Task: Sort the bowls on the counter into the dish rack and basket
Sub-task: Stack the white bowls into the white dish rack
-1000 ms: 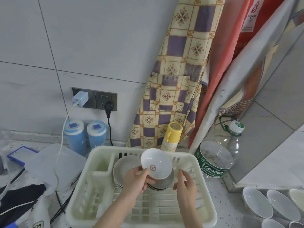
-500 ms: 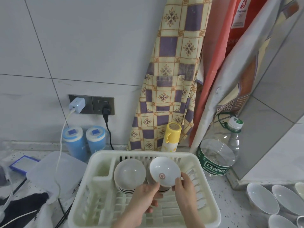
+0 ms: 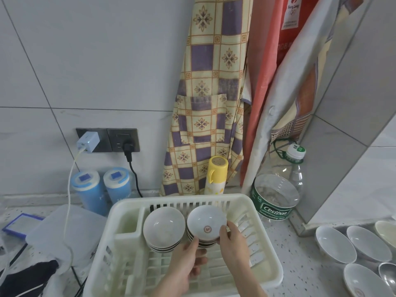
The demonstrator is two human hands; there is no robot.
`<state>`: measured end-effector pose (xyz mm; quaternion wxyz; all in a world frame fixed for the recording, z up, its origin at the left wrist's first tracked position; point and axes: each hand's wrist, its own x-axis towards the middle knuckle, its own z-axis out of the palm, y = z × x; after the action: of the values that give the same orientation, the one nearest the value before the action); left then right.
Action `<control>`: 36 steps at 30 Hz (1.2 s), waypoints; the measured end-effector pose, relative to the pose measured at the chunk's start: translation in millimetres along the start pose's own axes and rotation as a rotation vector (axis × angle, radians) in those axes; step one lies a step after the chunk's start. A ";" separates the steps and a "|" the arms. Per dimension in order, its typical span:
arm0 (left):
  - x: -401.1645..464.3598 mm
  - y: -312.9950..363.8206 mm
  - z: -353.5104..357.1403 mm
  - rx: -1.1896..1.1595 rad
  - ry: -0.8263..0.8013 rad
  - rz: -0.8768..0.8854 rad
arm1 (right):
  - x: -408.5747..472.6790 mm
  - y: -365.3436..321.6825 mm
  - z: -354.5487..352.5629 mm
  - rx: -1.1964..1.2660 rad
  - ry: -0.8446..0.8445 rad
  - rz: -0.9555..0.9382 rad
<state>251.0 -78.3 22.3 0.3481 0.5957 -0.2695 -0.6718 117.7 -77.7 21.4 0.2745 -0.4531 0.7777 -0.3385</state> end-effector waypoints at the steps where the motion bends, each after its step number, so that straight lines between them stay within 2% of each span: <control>1: 0.0 0.0 0.5 0.000 -0.003 0.001 | 0.3 -0.2 -0.1 -0.005 -0.004 -0.002; 12: -5.2 3.6 0.6 0.035 0.001 0.017 | 0.0 0.8 1.3 0.018 -0.030 -0.007; 17: -12.8 5.8 -0.7 0.033 0.016 0.011 | -2.3 -2.9 -4.1 0.043 -0.049 0.047; 22: -29.5 4.3 -7.5 0.088 -0.003 0.001 | -8.5 -8.0 -18.2 0.261 0.001 0.064; 29: -59.8 -1.2 -1.1 -0.035 0.000 0.051 | -29.1 9.4 -65.2 0.483 0.045 -0.059; 36: -89.4 -33.4 76.9 -0.028 -0.104 0.037 | -49.4 71.7 -145.0 0.549 0.103 -0.023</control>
<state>174.3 8.6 62.3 0.3541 0.5499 -0.2887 -0.6992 -4.2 32.4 61.7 0.3431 -0.3530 0.6645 -0.5622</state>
